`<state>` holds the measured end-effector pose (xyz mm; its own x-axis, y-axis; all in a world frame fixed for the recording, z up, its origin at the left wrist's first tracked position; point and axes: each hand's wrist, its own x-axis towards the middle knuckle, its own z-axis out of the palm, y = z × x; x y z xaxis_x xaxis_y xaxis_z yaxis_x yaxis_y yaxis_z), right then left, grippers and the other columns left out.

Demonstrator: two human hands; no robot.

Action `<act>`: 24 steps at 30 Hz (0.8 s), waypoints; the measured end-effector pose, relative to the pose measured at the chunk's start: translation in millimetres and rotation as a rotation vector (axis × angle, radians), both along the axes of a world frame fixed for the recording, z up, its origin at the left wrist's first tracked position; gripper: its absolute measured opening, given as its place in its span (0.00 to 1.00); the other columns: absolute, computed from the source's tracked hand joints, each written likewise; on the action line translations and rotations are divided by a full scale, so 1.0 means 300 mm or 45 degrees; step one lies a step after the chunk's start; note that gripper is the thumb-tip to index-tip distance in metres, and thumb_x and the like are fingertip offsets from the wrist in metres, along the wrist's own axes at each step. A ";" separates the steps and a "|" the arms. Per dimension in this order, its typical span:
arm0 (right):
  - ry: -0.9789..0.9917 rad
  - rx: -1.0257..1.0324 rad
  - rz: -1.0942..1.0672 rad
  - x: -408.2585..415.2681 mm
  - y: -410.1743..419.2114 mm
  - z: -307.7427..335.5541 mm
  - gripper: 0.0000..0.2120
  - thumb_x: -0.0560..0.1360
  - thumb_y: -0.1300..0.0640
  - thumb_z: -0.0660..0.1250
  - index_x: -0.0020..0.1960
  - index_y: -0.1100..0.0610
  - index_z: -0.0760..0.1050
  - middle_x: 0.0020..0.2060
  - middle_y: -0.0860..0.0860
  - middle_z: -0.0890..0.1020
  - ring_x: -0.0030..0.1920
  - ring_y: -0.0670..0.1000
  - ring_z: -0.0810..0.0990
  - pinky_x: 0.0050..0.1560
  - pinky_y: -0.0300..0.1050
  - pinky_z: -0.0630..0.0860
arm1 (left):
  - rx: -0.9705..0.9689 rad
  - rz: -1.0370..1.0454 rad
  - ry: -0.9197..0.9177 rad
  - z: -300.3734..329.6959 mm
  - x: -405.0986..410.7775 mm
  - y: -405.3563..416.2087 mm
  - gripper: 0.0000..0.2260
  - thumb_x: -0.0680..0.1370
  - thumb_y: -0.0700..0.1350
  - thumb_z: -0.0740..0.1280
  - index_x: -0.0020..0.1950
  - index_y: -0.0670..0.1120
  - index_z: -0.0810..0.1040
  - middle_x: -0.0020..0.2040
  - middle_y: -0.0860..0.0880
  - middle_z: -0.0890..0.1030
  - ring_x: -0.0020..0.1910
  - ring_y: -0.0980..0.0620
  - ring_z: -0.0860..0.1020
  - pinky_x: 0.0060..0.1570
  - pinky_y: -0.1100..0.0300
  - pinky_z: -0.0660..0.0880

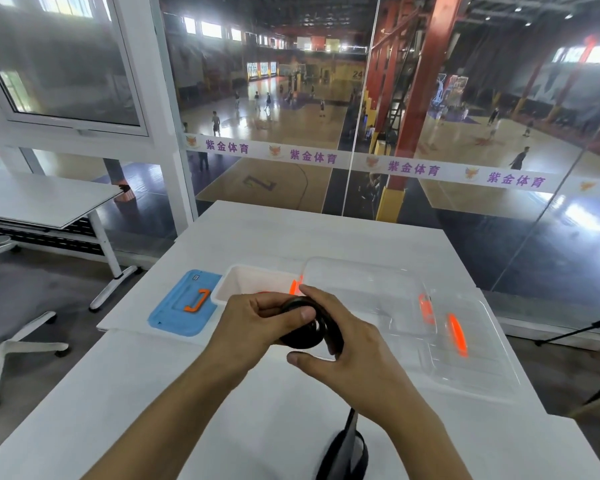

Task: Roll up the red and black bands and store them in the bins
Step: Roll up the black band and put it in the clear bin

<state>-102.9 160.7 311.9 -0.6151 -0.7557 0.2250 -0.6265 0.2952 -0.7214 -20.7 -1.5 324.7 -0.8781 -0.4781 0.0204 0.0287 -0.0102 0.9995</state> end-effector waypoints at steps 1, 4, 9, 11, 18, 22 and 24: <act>-0.007 -0.002 -0.028 0.007 -0.005 -0.002 0.40 0.71 0.43 0.76 0.74 0.25 0.57 0.41 0.37 0.77 0.40 0.45 0.74 0.46 0.38 0.76 | 0.029 0.022 0.030 0.002 -0.004 0.006 0.12 0.68 0.45 0.76 0.51 0.45 0.87 0.46 0.45 0.89 0.46 0.49 0.87 0.43 0.62 0.82; -0.021 -0.073 -0.127 0.024 -0.028 -0.019 0.44 0.72 0.42 0.75 0.75 0.23 0.50 0.45 0.30 0.75 0.42 0.41 0.74 0.48 0.36 0.76 | 0.148 0.133 0.090 0.009 -0.018 0.018 0.17 0.66 0.50 0.76 0.53 0.46 0.87 0.47 0.46 0.89 0.49 0.47 0.87 0.47 0.58 0.83; 0.005 -0.260 -0.404 0.078 -0.100 -0.063 0.41 0.75 0.41 0.72 0.77 0.26 0.48 0.56 0.25 0.70 0.55 0.26 0.71 0.56 0.34 0.70 | 0.338 0.335 0.140 0.023 -0.049 0.049 0.22 0.65 0.57 0.76 0.53 0.45 0.87 0.48 0.45 0.88 0.50 0.45 0.87 0.53 0.54 0.81; 0.018 -0.283 -0.477 0.104 -0.120 -0.066 0.39 0.76 0.38 0.69 0.78 0.28 0.48 0.54 0.29 0.70 0.53 0.31 0.74 0.54 0.36 0.71 | 0.342 0.400 0.147 0.033 -0.057 0.071 0.21 0.64 0.57 0.76 0.52 0.45 0.87 0.45 0.47 0.89 0.48 0.50 0.87 0.48 0.61 0.81; 0.035 -0.219 -0.600 0.101 -0.143 -0.062 0.42 0.75 0.41 0.70 0.80 0.34 0.49 0.65 0.40 0.77 0.61 0.46 0.80 0.56 0.42 0.75 | 0.407 0.467 0.180 0.030 -0.078 0.139 0.11 0.73 0.48 0.76 0.51 0.45 0.85 0.43 0.49 0.89 0.45 0.52 0.87 0.42 0.65 0.81; -0.027 -0.282 -0.543 0.063 -0.122 -0.062 0.36 0.74 0.40 0.70 0.78 0.33 0.56 0.62 0.37 0.80 0.57 0.41 0.80 0.58 0.40 0.77 | 0.400 0.392 0.125 0.017 -0.080 0.126 0.21 0.66 0.54 0.76 0.52 0.41 0.84 0.44 0.45 0.88 0.47 0.47 0.87 0.50 0.54 0.82; -0.064 -0.253 -0.437 0.029 -0.090 -0.053 0.34 0.74 0.41 0.71 0.76 0.32 0.60 0.57 0.35 0.81 0.48 0.38 0.77 0.51 0.34 0.75 | 0.438 0.244 0.108 0.018 -0.063 0.082 0.23 0.66 0.52 0.76 0.54 0.38 0.82 0.47 0.39 0.87 0.48 0.41 0.87 0.51 0.51 0.82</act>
<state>-94.3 133.6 295.9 -0.8383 -0.4488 0.3095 -0.4783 0.3330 -0.8126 -39.7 23.2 330.2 -0.7746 -0.6244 -0.1008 0.1449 -0.3302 0.9327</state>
